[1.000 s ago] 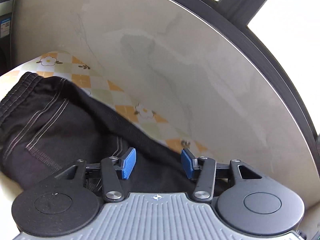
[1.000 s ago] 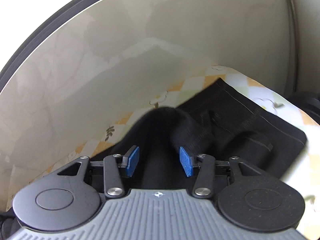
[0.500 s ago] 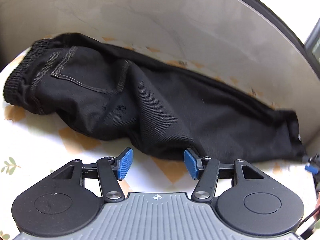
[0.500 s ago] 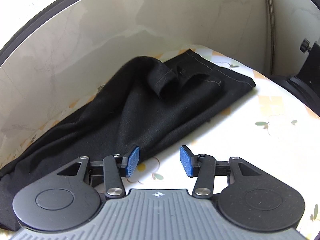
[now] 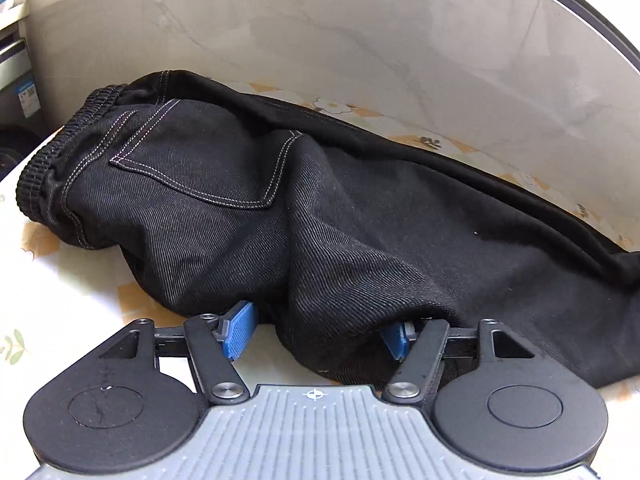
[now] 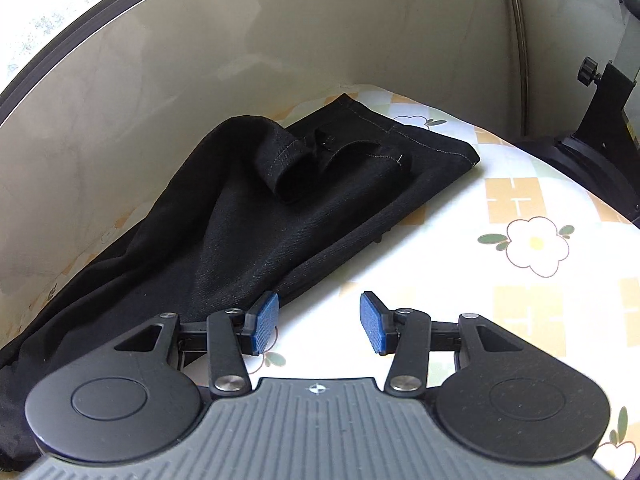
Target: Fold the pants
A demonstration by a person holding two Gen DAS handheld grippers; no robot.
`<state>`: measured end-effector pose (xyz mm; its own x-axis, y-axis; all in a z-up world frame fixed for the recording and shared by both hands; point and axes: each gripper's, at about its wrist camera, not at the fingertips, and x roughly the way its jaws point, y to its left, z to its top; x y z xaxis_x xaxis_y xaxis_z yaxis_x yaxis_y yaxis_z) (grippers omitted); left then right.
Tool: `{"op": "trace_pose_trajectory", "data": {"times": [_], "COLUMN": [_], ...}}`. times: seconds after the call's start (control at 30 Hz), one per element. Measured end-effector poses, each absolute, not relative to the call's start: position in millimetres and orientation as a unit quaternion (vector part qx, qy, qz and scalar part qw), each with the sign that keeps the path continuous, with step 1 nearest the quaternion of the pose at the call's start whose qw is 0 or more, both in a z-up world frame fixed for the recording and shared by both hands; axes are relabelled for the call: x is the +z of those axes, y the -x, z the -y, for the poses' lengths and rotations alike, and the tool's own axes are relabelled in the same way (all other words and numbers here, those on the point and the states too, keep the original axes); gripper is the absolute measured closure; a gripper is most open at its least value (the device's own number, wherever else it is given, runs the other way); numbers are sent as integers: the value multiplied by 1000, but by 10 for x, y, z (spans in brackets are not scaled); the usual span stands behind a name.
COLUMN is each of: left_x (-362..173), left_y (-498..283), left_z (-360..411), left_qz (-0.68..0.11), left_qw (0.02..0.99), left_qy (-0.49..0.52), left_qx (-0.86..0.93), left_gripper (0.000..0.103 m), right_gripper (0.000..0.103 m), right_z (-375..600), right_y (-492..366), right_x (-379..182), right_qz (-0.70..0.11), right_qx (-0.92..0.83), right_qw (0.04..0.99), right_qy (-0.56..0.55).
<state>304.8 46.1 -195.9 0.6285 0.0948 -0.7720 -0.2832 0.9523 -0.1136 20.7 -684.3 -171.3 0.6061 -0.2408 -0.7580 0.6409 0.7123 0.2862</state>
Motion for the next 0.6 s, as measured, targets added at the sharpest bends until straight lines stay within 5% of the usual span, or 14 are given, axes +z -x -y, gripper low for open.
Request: {"op": "trace_pose_trajectory", "data": {"times": [0.07,0.13,0.2,0.6], "left_x": [-2000,-2007,-1975,-1841], "left_y": [-3114,-3140,-3130,-2977], "left_z": [-425,-406,-415,-1028], "left_qz": [-429,-434,-436,-422], "left_qw": [890,889,887,866], "left_qy": [104,101,107,164], "left_qx": [111,106,105,213], "left_gripper": [35,71,84,89], "right_gripper": [55,55,55,55], "right_z": [6855,6851,6837,6876], "right_y": [-244,-280,-307,-320], "right_x": [-1716,-1706,-1685,-1743], "right_qz": [-360,-359,-355,-351], "right_qx": [-257,-256,-256,-251], "right_qw": [854,857,861,861], "right_qy": [-275,-267,-260,-268]}}
